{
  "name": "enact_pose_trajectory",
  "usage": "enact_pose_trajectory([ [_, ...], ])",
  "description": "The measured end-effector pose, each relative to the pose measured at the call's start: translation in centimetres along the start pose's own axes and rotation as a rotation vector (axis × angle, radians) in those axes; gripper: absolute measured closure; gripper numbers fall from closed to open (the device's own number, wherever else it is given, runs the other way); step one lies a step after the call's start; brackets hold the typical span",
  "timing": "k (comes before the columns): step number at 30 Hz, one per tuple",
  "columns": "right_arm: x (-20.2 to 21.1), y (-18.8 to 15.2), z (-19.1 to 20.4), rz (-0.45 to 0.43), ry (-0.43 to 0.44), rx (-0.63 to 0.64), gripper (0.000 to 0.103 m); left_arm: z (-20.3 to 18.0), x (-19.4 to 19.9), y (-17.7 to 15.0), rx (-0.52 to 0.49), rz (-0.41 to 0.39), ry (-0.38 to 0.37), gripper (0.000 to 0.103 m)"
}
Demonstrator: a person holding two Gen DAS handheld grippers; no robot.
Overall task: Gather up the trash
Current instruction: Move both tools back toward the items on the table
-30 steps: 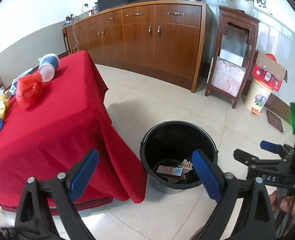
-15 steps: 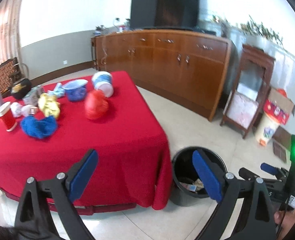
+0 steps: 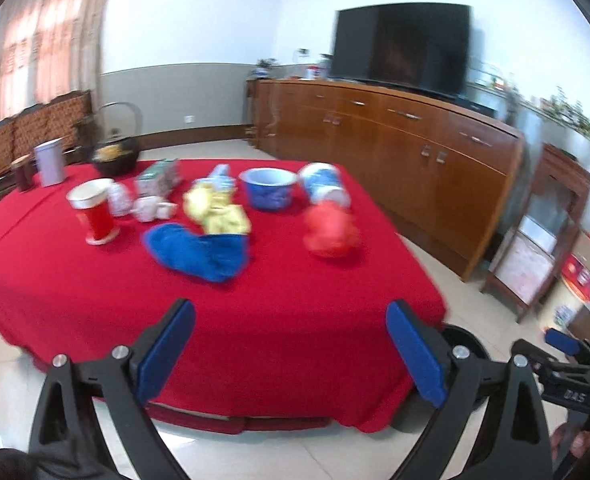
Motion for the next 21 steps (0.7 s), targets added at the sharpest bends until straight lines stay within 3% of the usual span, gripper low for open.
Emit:
enact_pose_trajectory([
  [5,-1.4,2.1,5.5,0.003,0.051,0.091,0.001,4.5,-1.1,0.5,0.037,0.007,0.076,0.006],
  [12,-3.6,5.3,11.4,-0.002,0.086,0.18,0.001,8.6,-3.5,1.1,0.081,0.037,0.093,0.007],
  [21,-9.7,8.1,14.5,0.02,0.077,0.215,0.001,10.4,-7.8,1.9,0.105,0.069,0.111,0.007],
])
Point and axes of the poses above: each gripper's, at about its wrist camera, not at the fingertips, and x roughly against the way its jaws point, z to its left, y to its top, the point moved 5 cm from there along -x, roughly the way its jaws point
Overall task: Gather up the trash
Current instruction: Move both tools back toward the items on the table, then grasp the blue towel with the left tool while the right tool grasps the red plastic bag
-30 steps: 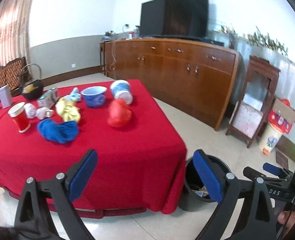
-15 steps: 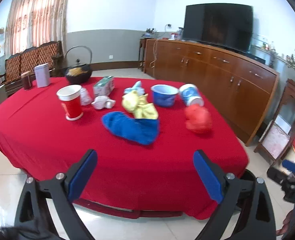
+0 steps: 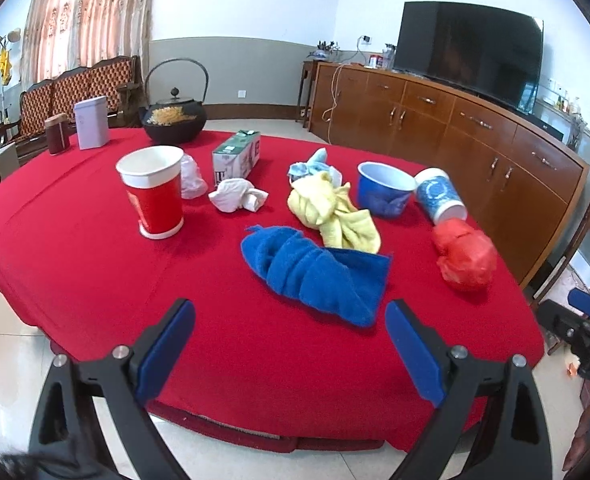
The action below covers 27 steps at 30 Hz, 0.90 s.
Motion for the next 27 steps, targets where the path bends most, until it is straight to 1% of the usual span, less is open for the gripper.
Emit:
enact_pose_trajectory([
  [4,-3.2,0.9,0.2,0.02,0.007,0.0,0.001,-0.6,-2.5,0.4,-0.024,0.023,0.008,0.007],
  [6,-4.9,1.3,0.3,0.032,0.014,-0.002,0.003,-0.7,-3.8,0.3,-0.03,0.038,0.018,0.007],
  [8,-6.1,1.5,0.3,0.046,0.021,-0.003,0.01,-0.7,-4.9,0.3,-0.027,0.055,0.02,0.007],
  [9,-6.8,1.6,0.3,0.051,0.025,-0.007,0.011,-0.6,-5.4,0.3,-0.025,0.06,0.021,0.008],
  [12,-8.4,1.8,0.2,0.067,0.03,-0.013,0.014,-0.7,-6.4,0.3,-0.022,0.078,0.01,0.012],
  [15,-9.6,1.9,0.0,0.084,0.039,-0.019,0.02,-0.6,-6.9,0.3,-0.012,0.086,-0.002,0.014],
  [16,-10.0,1.9,0.0,0.092,0.044,-0.022,0.024,-0.6,-7.0,0.3,-0.008,0.087,-0.005,0.017],
  [17,-10.3,1.9,0.0,0.099,0.052,-0.026,0.032,-0.4,-7.1,0.2,0.0,0.089,-0.012,0.022],
  [18,-10.5,1.9,0.0,0.105,0.06,-0.03,0.038,-0.4,-7.2,0.2,0.002,0.089,-0.012,0.024],
  [19,-10.7,1.8,-0.1,0.113,0.07,-0.035,0.05,-0.4,-7.2,0.2,0.0,0.083,-0.01,0.03],
  [20,-10.7,1.8,-0.1,0.114,0.076,-0.039,0.063,-0.3,-7.1,0.2,0.0,0.081,-0.016,0.038],
  [21,-10.5,1.7,-0.2,0.111,0.081,-0.042,0.067,-0.3,-7.0,0.2,0.0,0.077,-0.022,0.046],
  [23,-10.1,1.7,-0.3,0.098,0.089,-0.047,0.074,-0.2,-6.8,0.3,0.0,0.07,-0.031,0.053],
  [25,-9.4,1.7,-0.4,0.085,0.095,-0.051,0.078,-0.2,-6.5,0.5,0.001,0.059,-0.039,0.057],
  [27,-8.7,1.7,-0.6,0.072,0.098,-0.053,0.079,-0.2,-5.9,0.7,-0.002,0.043,-0.046,0.06],
])
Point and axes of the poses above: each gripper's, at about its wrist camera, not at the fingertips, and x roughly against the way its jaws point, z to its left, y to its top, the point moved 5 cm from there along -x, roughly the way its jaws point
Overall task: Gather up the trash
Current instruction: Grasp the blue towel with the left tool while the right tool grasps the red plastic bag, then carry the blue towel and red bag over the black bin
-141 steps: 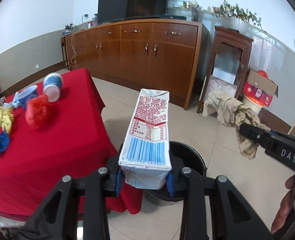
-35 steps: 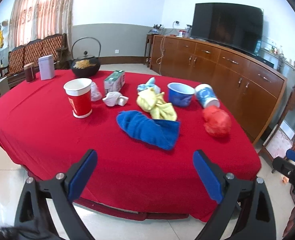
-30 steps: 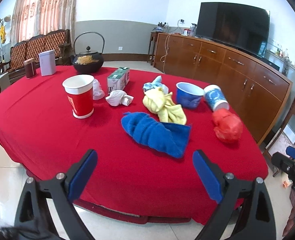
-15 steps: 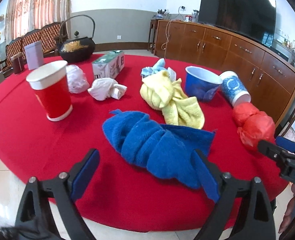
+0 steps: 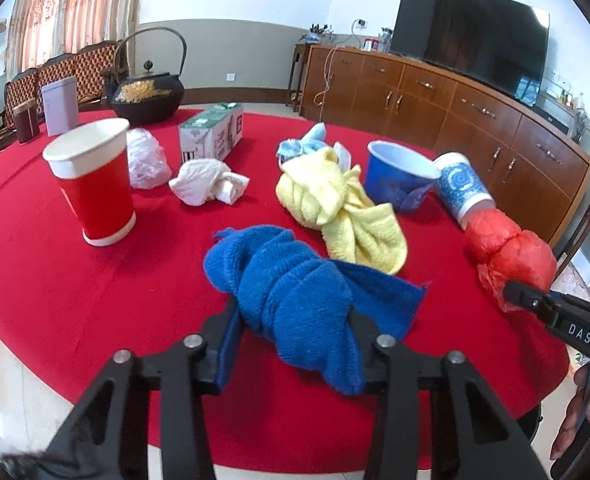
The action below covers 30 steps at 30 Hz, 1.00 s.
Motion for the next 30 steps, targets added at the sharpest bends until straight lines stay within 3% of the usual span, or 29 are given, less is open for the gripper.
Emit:
enact_pose_trajectory([
  [9,4.9,-0.6,-1.2,-0.064,-0.014,-0.006,0.081,-1.8,3.6,0.5,-0.05,-0.056,-0.031,0.061],
  [30,17.5,-6.8,-8.1,-0.157,-0.14,-0.093,0.081,-12.3,10.3,-2.0,-0.204,-0.093,-0.188,0.061],
])
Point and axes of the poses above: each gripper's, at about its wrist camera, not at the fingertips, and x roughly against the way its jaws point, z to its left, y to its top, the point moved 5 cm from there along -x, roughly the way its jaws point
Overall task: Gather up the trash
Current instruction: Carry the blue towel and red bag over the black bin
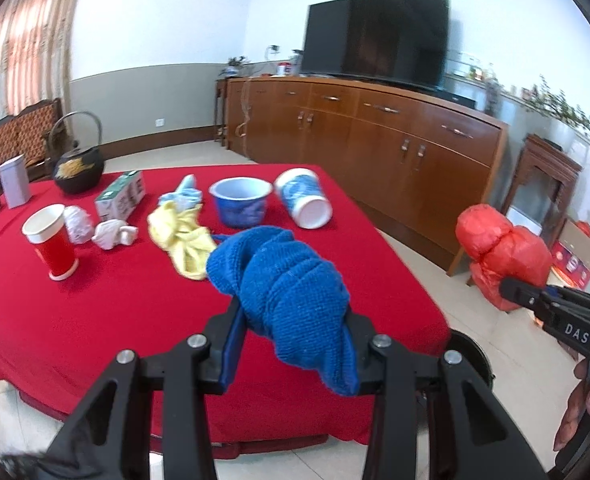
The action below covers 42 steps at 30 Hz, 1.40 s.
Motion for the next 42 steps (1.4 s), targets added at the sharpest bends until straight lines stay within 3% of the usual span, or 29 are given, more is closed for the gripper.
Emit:
enact_pose_trajectory([
  [13,4.0,-4.0,-8.5,0.011,-0.105,-0.094,0.081,-9.2,-0.3,-1.4,-0.115,0.024,-0.139,0.061],
  [22,4.2,-7.4,-14.6,0.064,-0.153,-0.142,0.081,-16.3,-2.0,-3.0,-0.189,0.069,-0.23,0.061],
  [33,0.9,-10.4,-19.2,0.147,-0.157,-0.156,0.081,-22.1,-6.5,-5.3,-0.262,0.147,-0.272,0.061],
  [42,-5.1,-13.0,-22.0,0.283,-0.112,-0.122,0.081,-24.4,-11.5,-7.7,-0.288,0.24,-0.28,0.061],
])
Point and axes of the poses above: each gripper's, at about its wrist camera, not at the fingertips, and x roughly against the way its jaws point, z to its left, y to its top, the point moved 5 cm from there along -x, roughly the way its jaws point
